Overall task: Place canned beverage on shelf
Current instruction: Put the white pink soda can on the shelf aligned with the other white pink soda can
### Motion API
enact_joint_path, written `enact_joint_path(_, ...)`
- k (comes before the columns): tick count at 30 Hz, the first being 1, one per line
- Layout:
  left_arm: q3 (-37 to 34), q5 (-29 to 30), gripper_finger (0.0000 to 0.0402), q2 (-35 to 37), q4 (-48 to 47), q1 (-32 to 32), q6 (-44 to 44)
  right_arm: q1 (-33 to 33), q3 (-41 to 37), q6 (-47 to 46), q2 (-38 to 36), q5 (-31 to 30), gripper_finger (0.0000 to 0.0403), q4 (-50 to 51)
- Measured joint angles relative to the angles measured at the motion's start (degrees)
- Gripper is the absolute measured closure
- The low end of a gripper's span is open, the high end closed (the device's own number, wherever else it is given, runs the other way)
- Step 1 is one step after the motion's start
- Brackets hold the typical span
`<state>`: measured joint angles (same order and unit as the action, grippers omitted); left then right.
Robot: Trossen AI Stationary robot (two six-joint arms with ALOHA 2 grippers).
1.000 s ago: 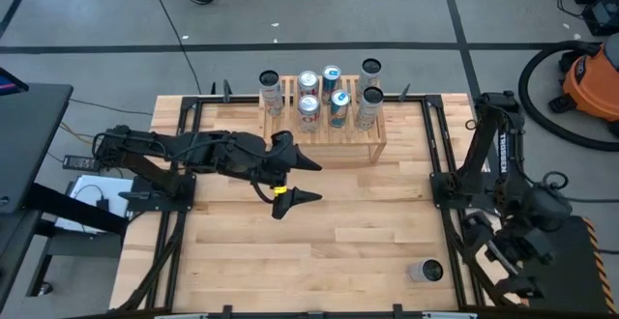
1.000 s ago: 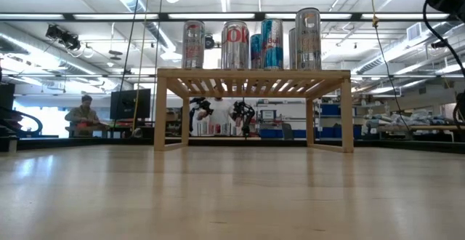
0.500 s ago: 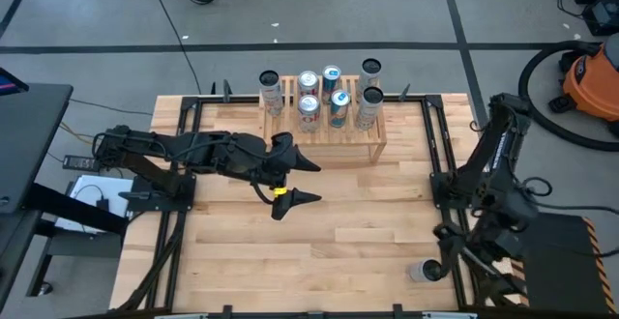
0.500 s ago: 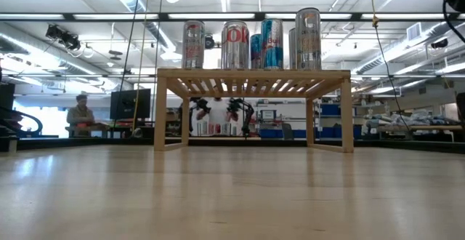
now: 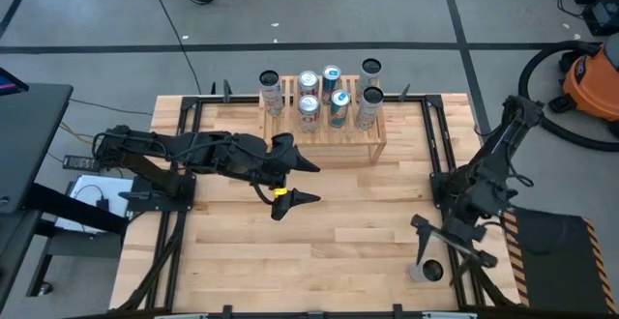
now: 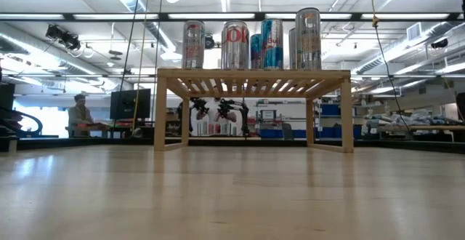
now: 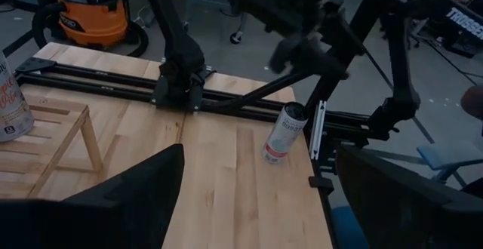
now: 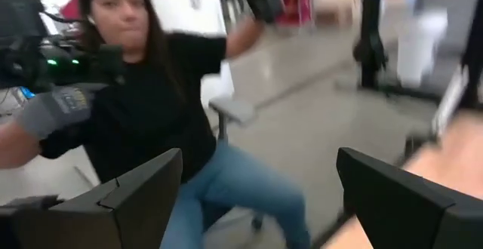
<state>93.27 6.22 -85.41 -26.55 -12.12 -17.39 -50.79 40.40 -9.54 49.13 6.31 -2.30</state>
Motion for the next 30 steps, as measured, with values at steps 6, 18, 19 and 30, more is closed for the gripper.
enact_joint_path(6, 0.00, 0.00, 0.0056, 0.00, 0.02, 0.00, -0.02, 0.17, 0.00, -8.00, -4.93, -0.02, 0.0041, 6.70)
enact_joint_path(18, 0.00, 0.02, 0.0056, 0.00, 0.07, -0.01, -1.47, -4.38, 0.00, -2.66, -6.71, -0.14, 0.0041, 11.25)
enact_joint_path(19, 0.00, 0.04, 0.0056, 0.00, 0.07, 0.03, -1.66, -4.52, 0.00, -2.22, -5.96, -0.53, 0.0041, 10.98)
enact_joint_path(30, 0.00, 0.07, 0.0056, 0.00, 0.11, 0.13, -1.49, -4.69, 0.00, -6.25, -0.44, -1.87, 0.0041, 23.43)
